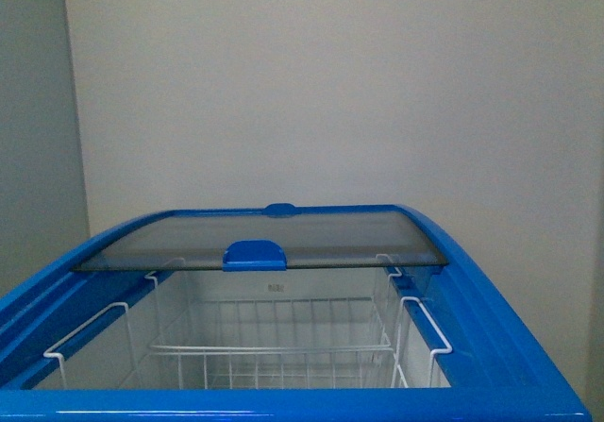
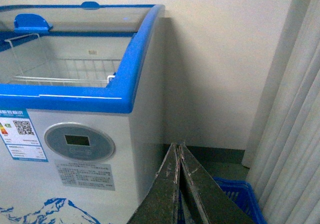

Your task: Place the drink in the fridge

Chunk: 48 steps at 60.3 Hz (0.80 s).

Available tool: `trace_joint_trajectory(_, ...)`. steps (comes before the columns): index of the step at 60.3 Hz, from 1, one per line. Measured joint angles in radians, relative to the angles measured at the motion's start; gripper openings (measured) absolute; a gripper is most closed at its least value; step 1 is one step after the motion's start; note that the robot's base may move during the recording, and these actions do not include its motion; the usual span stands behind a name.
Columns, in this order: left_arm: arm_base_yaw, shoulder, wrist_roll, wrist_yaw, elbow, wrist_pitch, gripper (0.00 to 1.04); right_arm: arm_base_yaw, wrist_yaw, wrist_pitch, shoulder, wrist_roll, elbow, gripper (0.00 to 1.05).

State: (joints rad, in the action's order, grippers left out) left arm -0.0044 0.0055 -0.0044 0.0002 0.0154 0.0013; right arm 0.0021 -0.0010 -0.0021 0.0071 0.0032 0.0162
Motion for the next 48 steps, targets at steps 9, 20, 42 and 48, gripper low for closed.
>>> trace_joint_trajectory(9, 0.000, 0.000, 0.000, 0.000, 0.000, 0.000, 0.03, 0.000, 0.000, 0.000, 0.000, 0.000, 0.000, 0.03)
trace_joint_trajectory(20, 0.000, 0.000, 0.000, 0.000, 0.000, 0.000, 0.28, 0.000, 0.000, 0.000, 0.000, -0.001, 0.000, 0.32)
trace_joint_trajectory(42, 0.000, 0.000, 0.000, 0.000, 0.000, 0.000, 0.95, 0.000, 0.000, 0.000, 0.000, -0.001, 0.000, 0.97)
trace_joint_trajectory(48, 0.000, 0.000, 0.000, 0.000, 0.000, 0.000, 0.96, 0.000, 0.000, 0.000, 0.000, 0.000, 0.000, 0.97)
